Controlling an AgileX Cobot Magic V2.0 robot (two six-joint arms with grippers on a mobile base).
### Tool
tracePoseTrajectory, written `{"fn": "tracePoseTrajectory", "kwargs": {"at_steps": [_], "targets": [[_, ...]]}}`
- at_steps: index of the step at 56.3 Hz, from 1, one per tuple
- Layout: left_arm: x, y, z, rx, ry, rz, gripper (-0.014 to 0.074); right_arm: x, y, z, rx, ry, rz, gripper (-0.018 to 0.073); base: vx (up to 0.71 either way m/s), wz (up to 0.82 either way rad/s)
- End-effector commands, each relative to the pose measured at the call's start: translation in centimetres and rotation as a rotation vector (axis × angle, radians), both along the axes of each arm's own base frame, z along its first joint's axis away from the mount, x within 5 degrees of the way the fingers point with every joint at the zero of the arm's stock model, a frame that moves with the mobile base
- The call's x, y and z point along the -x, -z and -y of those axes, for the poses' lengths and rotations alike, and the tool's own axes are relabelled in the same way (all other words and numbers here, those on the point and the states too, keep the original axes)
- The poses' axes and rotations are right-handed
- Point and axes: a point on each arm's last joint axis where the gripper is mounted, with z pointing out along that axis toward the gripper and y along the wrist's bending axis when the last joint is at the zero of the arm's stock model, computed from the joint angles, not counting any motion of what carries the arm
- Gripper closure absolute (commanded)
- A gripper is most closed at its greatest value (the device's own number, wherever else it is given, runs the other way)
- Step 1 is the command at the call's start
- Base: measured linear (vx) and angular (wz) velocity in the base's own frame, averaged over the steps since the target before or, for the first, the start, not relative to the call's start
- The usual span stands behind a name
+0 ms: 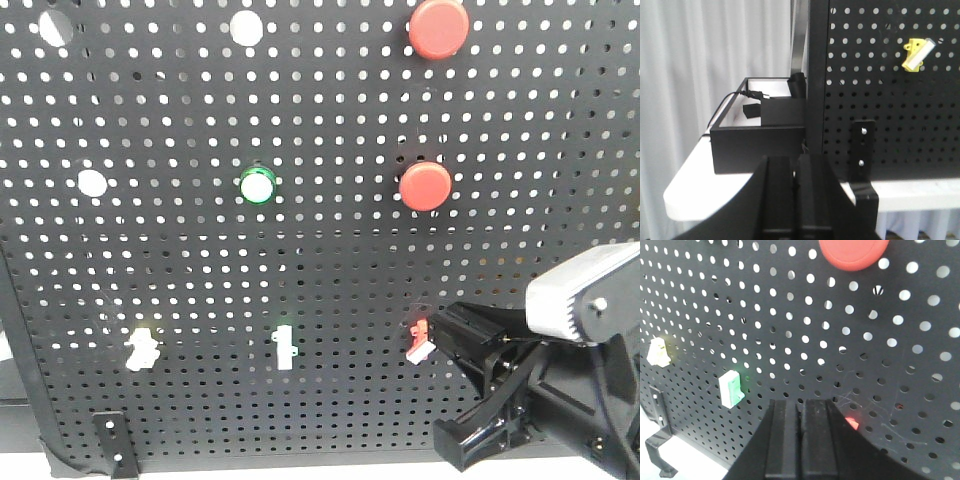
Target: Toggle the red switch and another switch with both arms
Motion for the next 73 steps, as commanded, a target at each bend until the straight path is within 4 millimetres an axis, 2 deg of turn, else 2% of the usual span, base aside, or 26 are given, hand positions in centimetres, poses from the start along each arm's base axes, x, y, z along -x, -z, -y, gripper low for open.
{"fn": "tracePoseTrajectory", "kwargs": {"at_steps": [1,56,60,65,69,73], "targets": [[0.1,0.2,0.0,0.019,0.0,0.043,0.0594,0.3,-2.2,0.1,-0.061,-0.014,0.116,0.0566,0.0,0.0],[0.1,0.3,0.0,0.029,0.0,0.032,0.0594,0.7,-2.5,0.4,-0.058,-0.011,0.129,0.0566,0.0,0.0],[0.1,0.3,0.0,0.029,0.0,0.032,0.0594,1.9,-2.9,1.2,-0.073,-0.006,0.151,0.0566,0.0,0.0],[0.1,0.3,0.0,0.029,0.0,0.032,0.0594,3.7,-2.7,3.3,-0.095,0.048,0.189,0.0566,0.0,0.0],[0.1,0.3,0.0,0.029,0.0,0.032,0.0594,5.3,-1.5,5.5,-0.136,0.126,0.196,0.0566,0.0,0.0],[0.1,0.3,0.0,0.029,0.0,0.032,0.0594,7.4,0.6,7.6,-0.163,0.212,0.208,0.0566,0.0,0.0]]}}
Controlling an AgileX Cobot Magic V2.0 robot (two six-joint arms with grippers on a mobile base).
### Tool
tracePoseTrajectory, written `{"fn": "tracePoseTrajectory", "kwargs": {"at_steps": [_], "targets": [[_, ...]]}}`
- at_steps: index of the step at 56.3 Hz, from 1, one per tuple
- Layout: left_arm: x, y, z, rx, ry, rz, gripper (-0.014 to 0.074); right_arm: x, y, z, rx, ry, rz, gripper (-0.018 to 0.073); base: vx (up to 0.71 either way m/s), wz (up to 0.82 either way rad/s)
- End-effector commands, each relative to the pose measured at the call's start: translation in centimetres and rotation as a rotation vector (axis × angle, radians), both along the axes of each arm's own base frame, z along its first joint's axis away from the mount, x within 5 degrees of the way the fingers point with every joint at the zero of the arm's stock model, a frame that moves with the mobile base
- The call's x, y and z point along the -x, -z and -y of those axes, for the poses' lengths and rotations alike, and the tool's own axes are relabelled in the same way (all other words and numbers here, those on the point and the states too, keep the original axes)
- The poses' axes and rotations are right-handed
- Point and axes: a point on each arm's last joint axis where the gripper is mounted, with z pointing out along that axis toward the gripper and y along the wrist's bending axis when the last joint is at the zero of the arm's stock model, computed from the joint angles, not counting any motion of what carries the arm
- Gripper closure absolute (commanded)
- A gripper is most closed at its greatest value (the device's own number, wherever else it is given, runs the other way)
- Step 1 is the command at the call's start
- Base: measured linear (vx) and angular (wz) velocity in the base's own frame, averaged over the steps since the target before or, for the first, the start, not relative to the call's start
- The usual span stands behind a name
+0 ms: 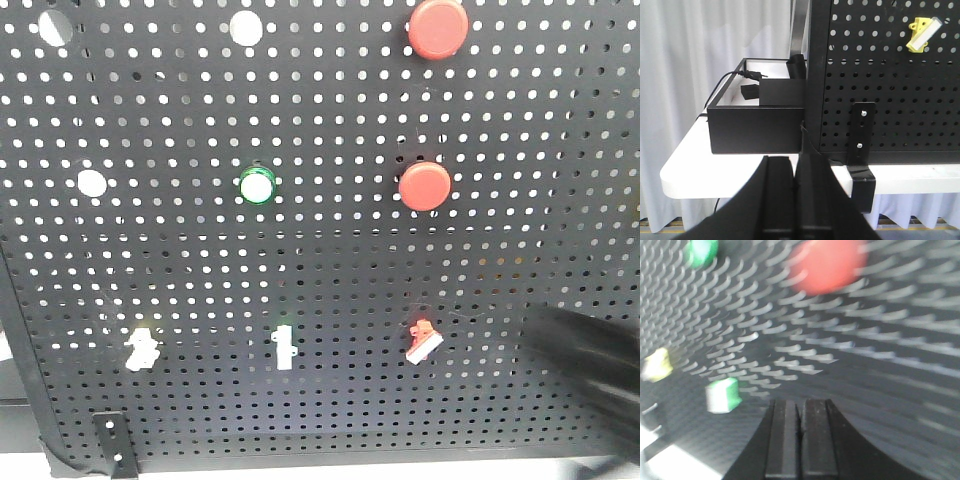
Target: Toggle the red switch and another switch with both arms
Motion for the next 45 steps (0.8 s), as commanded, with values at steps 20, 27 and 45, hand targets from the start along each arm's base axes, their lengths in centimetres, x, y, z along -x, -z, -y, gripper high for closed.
{"fn": "tracePoseTrajectory", "kwargs": {"at_steps": [20,27,45], "targets": [[0.1,-0.1,0.0,0.008,-0.001,0.076,0.0594,7.8,10.3,5.5,-0.031,0.353,0.129,0.0566,0.0,0.0],[0.1,-0.1,0.0,0.008,-0.001,0.076,0.0594,8.2,13.0,5.6,-0.036,0.372,0.109,0.0566,0.0,0.0],[0.1,-0.1,0.0,0.008,-0.001,0.076,0.0594,8.2,15.3,5.7,0.006,0.387,-0.019,0.0566,0.0,0.0]]}}
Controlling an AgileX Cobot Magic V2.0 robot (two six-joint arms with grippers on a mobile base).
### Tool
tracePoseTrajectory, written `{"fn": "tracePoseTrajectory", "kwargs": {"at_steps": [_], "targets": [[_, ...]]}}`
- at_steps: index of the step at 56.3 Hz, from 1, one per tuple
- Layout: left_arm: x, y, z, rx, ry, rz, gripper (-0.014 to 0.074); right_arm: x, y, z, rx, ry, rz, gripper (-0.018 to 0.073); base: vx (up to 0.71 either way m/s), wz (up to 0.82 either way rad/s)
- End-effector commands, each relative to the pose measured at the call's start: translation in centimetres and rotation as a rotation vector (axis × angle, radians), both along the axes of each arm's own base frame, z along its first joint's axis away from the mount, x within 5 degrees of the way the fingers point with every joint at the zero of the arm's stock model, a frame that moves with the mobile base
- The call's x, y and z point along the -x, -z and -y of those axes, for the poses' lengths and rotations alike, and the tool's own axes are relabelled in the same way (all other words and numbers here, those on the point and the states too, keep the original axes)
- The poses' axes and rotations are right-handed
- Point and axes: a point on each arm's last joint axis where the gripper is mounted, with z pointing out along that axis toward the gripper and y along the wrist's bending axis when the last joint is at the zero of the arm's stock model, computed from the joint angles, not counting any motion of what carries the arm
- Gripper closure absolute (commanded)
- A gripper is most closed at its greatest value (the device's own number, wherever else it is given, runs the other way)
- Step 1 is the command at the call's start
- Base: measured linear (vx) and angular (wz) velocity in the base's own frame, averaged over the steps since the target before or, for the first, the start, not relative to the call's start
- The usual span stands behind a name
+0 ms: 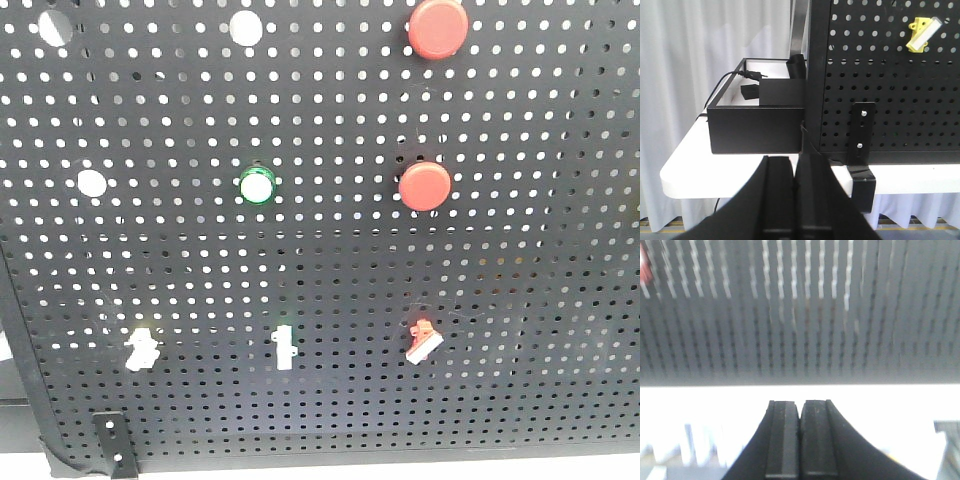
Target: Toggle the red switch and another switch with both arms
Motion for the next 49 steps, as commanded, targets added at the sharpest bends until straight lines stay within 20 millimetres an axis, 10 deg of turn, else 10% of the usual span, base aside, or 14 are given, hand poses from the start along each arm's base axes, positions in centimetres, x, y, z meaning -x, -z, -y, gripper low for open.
{"fn": "tracePoseTrajectory", "kwargs": {"at_steps": [1,49], "targets": [[0.07,-0.15,-0.01,0.008,-0.001,0.077,0.0594,0.02,-0.4,-0.01,0.017,0.001,0.067,0.0566,0.0,0.0],[0.07,-0.15,-0.01,0.008,-0.001,0.077,0.0594,0.02,-0.34,0.0,0.018,0.001,0.061,0.0566,0.0,0.0]]}}
